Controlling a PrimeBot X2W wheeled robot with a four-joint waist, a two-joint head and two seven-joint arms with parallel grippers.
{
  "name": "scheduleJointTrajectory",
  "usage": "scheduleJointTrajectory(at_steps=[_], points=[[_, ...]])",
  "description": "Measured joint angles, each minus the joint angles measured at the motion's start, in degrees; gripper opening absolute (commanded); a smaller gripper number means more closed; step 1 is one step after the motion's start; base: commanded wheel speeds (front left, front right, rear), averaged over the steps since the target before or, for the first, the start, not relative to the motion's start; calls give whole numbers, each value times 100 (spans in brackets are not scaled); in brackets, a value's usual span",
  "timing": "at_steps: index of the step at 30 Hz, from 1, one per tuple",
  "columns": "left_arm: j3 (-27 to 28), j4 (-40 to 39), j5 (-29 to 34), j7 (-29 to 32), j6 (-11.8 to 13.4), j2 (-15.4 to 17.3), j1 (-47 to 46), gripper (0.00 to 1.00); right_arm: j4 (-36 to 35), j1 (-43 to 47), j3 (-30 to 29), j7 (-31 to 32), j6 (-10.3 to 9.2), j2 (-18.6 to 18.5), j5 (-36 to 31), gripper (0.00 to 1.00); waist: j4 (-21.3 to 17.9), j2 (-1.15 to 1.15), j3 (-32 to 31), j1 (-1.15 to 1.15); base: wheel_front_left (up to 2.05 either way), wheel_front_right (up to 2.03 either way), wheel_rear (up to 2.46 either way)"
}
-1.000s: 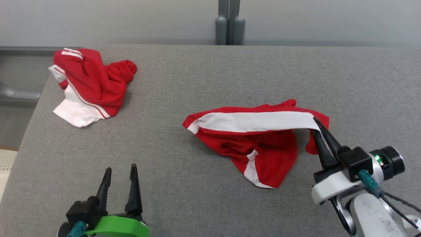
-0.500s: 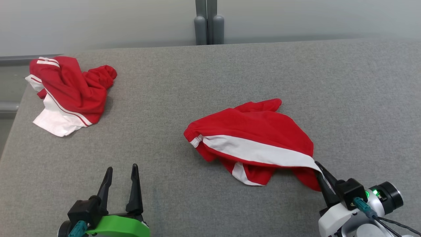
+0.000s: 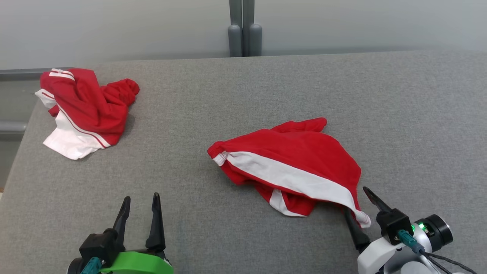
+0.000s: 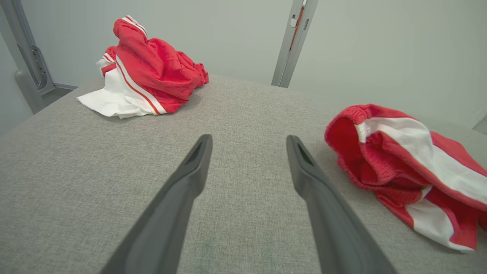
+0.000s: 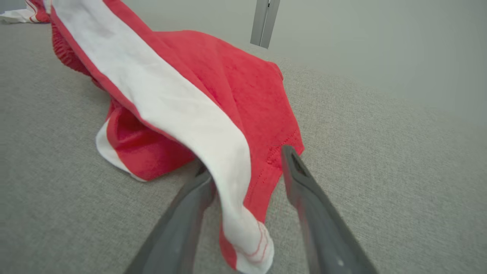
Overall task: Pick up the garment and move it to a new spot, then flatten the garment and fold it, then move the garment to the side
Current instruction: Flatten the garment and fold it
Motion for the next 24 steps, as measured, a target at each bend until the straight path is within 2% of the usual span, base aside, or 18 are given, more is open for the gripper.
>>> scheduleJointTrajectory(at_steps=[10,13,17,24], points=[[-20,-27,3,0,-16,0,86,100,-288,378,68,0,0,188,194,100,-228,0,-118,0,0,0,0],[-4,-37,3,0,-14,0,102,100,-506,436,97,0,0,300,643,100,-291,0,-144,0,0,0,0],[46,-54,23,0,-14,0,108,100,-884,416,261,0,0,252,980,100,-363,0,-177,0,0,0,0],[54,-110,44,0,-16,0,109,100,-1190,250,-49,0,0,238,990,100,-396,0,-256,0,0,0,0]])
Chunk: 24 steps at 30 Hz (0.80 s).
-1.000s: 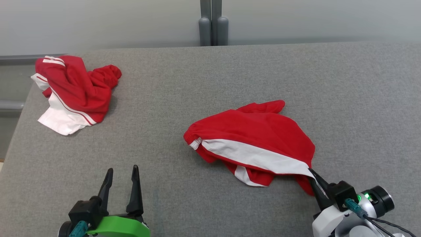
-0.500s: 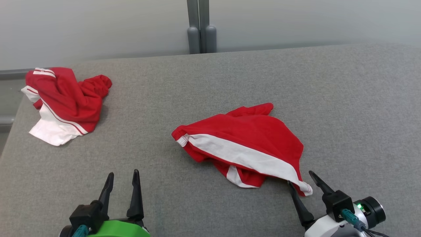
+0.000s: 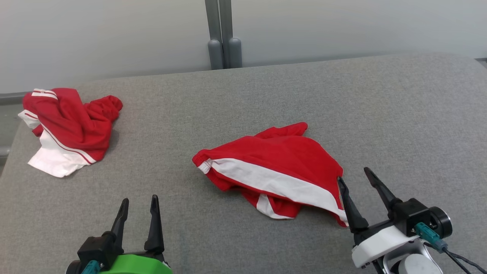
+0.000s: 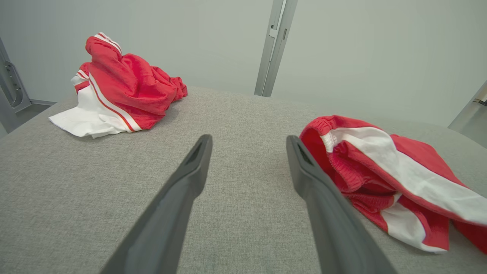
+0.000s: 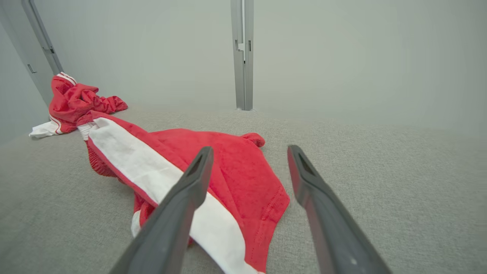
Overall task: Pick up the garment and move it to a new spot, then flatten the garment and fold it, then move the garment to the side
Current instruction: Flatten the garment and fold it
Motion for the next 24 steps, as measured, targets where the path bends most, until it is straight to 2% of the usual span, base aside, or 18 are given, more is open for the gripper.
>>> scheduleJointTrajectory(at_steps=[8,15,24], points=[[-68,-26,7,0,1,0,9,100,66,-145,-654,0,0,267,-199,100,102,0,-90,0,0,0,0],[-100,-68,9,0,19,0,56,100,177,-202,-958,0,0,407,-331,100,233,0,-160,0,0,0,0],[-74,-119,53,0,44,0,62,100,212,-207,-916,0,0,474,-348,100,333,0,-187,0,0,0,0]])
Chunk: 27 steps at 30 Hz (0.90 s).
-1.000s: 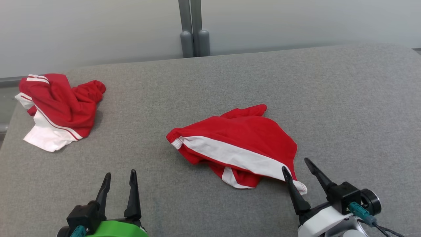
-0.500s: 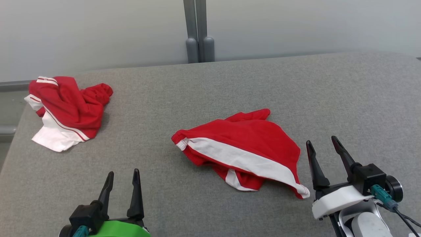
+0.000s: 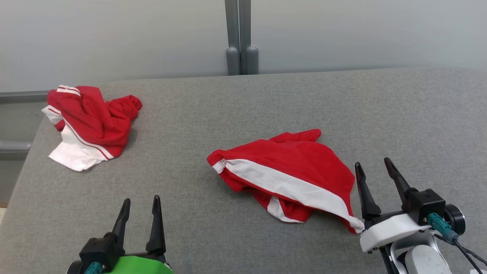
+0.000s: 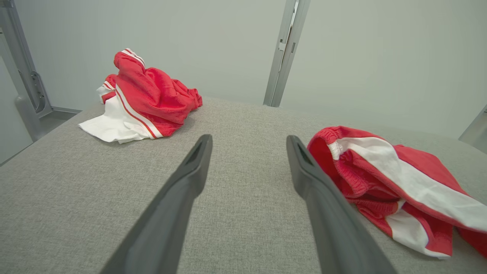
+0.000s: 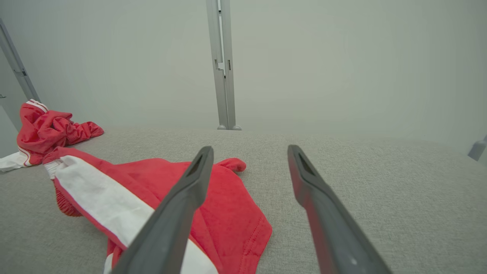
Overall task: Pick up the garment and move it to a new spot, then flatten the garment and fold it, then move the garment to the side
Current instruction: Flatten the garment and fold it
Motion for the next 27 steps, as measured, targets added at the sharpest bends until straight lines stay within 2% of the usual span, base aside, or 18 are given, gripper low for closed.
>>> scheduleJointTrajectory(at_steps=[7,14,19,27], points=[[32,-3,15,0,0,0,-6,100,24,-45,70,0,0,9,-2,100,-10,0,43,0,0,0,0],[-369,435,34,0,-205,-1,-393,100,24,-151,130,1,0,11,-5,100,-146,0,176,0,0,0,0],[-662,767,-322,0,-215,-1,-837,100,5,-222,131,0,0,11,10,100,-303,0,293,0,0,0,0],[-1034,1299,-782,-1,-92,-3,-1323,100,-22,-280,131,0,0,12,54,100,-573,0,517,0,0,0,0]])
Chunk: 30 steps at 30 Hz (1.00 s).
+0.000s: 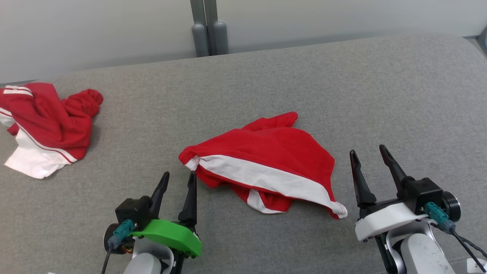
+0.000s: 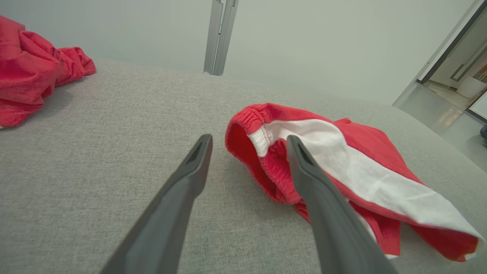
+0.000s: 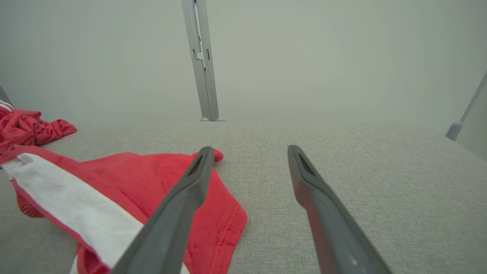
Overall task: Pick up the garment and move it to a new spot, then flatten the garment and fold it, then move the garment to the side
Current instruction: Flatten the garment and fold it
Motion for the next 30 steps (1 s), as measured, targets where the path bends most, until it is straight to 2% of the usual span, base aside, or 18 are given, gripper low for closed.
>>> scheduleJointTrajectory(at_steps=[12,14,18,22,24,26,27,30], points=[[-114,456,-464,2,101,0,-363,100,-10,-63,3,0,0,0,57,100,-284,0,224,0,0,0,0],[-93,464,-474,2,120,0,-393,95,-19,-65,5,0,0,0,58,100,-312,0,236,0,0,0,0],[-68,459,-546,2,113,0,-416,100,-23,-65,3,0,0,0,57,100,-352,0,246,0,0,0,0],[-34,400,-1037,1,16,0,-416,100,-13,-65,20,0,0,0,57,100,-389,0,233,1,0,0,0],[-57,397,-1224,1,-11,0,-416,94,-5,-65,26,0,0,-1,57,100,-402,0,225,0,0,0,0],[-110,430,-1376,1,-16,0,-426,82,5,-65,42,0,0,0,56,100,-420,0,213,0,0,0,0],[-119,447,-1389,1,-16,0,-438,70,9,-65,48,0,0,0,56,100,-428,0,209,0,0,0,0],[-142,513,-1403,1,-15,0,-488,59,21,-65,82,0,0,0,55,100,-460,0,195,0,0,0,0]])
